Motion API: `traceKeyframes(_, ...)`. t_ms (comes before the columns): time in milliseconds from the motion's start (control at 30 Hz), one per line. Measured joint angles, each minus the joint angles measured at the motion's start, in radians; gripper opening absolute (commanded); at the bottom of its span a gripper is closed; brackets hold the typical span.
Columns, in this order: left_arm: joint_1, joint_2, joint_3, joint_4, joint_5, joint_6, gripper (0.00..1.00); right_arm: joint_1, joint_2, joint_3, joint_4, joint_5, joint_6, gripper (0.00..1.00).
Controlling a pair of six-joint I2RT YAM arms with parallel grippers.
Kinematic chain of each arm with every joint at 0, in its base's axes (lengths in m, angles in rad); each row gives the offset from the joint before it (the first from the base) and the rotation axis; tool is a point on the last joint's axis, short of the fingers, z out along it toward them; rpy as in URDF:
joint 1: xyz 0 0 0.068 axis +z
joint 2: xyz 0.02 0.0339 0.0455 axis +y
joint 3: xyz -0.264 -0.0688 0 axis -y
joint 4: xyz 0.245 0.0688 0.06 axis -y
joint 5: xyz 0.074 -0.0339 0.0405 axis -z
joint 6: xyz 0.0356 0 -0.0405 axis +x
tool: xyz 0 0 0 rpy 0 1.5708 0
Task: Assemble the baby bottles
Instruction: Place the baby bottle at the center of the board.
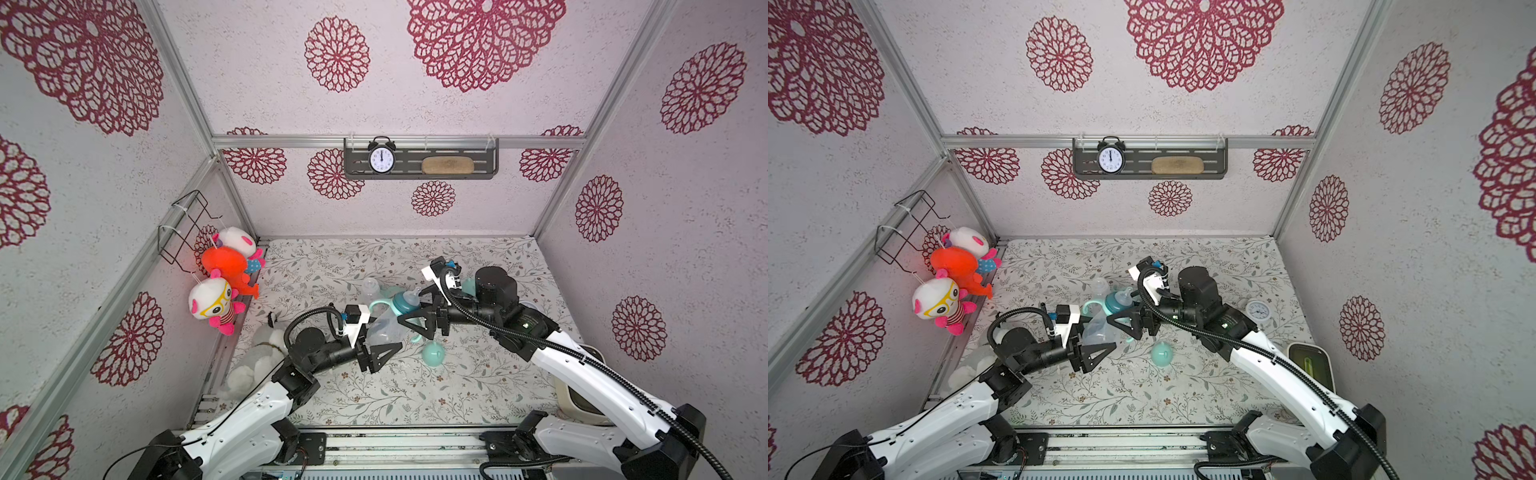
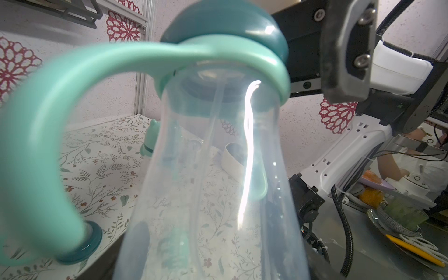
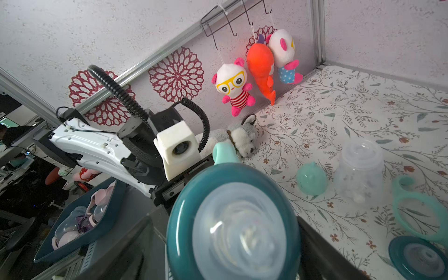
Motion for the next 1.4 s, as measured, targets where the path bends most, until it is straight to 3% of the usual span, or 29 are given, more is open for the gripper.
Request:
traceKeyframes(300, 0.0, 0.017, 0.0, 0.038, 0.013, -0.016, 0.0, 0.0, 0.024, -0.012, 0.056, 0.004, 0.037, 0.86)
traceKeyframes(500, 0.002, 0.022, 0.0, 0.045, 0.009, -0.018, 0.0, 0.0, 0.031, -0.018, 0.108, -0.002, 0.078, 0.75)
traceKeyframes(600, 0.002, 0.028, 0.0, 0.049, 0.0, -0.019, 0.03, -0.001, 0.035, -0.023, 0.134, -0.002, 0.096, 0.63)
traceKeyframes(633, 0.002, 0.03, 0.0, 0.048, -0.007, -0.019, 0.18, -0.001, 0.036, -0.024, 0.137, 0.002, 0.107, 0.6)
traceKeyframes(667, 0.002, 0.031, 0.0, 0.047, -0.011, -0.019, 0.45, -0.001, 0.037, -0.024, 0.136, 0.006, 0.113, 0.59)
traceKeyframes(733, 0.002, 0.031, 0.0, 0.042, -0.019, -0.019, 0.88, 0.0, 0.037, -0.024, 0.132, 0.026, 0.113, 0.54)
traceKeyframes(767, 0.002, 0.031, 0.0, 0.037, -0.027, -0.018, 0.98, 0.001, 0.037, -0.024, 0.124, 0.039, 0.113, 0.52)
traceKeyframes(1067, 0.006, 0.019, 0.001, -0.06, -0.216, -0.014, 0.98, -0.001, 0.043, 0.0, -0.063, 0.293, 0.072, 0.5)
traceKeyframes(1400, 0.036, 0.01, 0.013, -0.2, -0.354, -0.019, 0.98, -0.001, 0.111, 0.006, -0.119, 0.584, 0.001, 0.5)
